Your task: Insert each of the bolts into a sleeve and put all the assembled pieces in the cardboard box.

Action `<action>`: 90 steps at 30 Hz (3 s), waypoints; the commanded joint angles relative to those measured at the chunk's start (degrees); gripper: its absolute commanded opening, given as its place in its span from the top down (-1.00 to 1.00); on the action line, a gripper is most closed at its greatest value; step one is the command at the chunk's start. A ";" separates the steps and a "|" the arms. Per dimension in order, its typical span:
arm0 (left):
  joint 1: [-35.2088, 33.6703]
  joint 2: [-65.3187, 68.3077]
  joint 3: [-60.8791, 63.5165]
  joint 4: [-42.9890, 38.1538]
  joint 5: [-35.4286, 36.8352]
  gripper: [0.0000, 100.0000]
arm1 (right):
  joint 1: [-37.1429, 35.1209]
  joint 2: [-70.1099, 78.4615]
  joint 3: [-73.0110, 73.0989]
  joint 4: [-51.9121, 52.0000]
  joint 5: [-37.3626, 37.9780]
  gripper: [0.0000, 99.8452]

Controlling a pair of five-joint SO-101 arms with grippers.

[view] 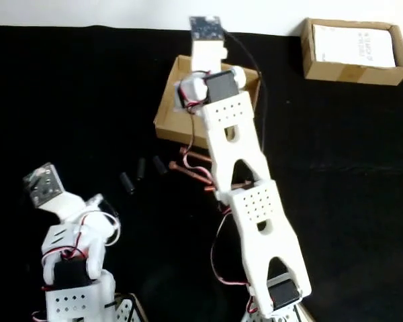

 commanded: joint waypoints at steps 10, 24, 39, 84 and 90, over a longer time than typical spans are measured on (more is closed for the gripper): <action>-4.88 -0.57 1.01 3.78 -6.07 0.98 | -10.24 -15.96 38.20 0.66 -0.88 0.84; -4.88 -0.66 1.01 3.96 -6.33 0.98 | -12.35 -15.96 53.41 -12.35 4.84 0.83; -4.88 -0.66 1.01 4.04 -6.42 0.98 | -12.26 -8.75 55.34 -20.09 12.84 0.83; -2.59 -0.22 -14.20 10.20 -14.95 0.98 | -3.91 -82.15 80.57 -0.48 3.60 0.99; 6.46 2.59 -26.15 15.74 -14.77 0.98 | 7.16 -97.98 105.19 -12.09 -1.76 0.99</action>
